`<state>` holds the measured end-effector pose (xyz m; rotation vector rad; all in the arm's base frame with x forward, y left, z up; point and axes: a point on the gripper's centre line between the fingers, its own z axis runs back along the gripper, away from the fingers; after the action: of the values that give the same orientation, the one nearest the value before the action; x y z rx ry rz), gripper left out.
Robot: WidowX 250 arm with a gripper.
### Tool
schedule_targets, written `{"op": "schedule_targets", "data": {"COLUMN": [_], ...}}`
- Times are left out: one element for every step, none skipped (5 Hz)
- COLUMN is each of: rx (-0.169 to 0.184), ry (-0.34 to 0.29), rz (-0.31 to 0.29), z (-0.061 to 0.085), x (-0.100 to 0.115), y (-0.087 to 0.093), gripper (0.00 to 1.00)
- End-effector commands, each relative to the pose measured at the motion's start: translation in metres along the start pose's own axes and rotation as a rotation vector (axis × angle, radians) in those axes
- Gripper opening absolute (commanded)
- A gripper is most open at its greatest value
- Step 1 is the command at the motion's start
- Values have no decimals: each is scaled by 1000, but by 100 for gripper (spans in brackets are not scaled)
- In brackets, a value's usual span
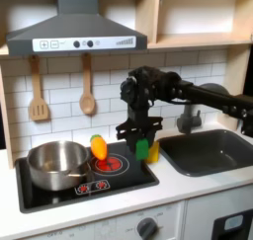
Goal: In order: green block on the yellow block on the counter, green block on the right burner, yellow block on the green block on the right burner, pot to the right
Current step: 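Put the green block on the yellow block on the counter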
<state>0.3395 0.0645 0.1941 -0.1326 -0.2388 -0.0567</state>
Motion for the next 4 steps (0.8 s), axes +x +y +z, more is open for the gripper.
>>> {"op": "schedule_targets", "data": {"rx": [-30,-31,-38,-27], "ry": [-15,-21,-33,-39], "rz": [-25,-28,-40,-70], "z": [4,5,6,5], "x": [7,10,16,26], "y": [-16,-20,-26,-34], "gripper": [0,0,0,0]}}
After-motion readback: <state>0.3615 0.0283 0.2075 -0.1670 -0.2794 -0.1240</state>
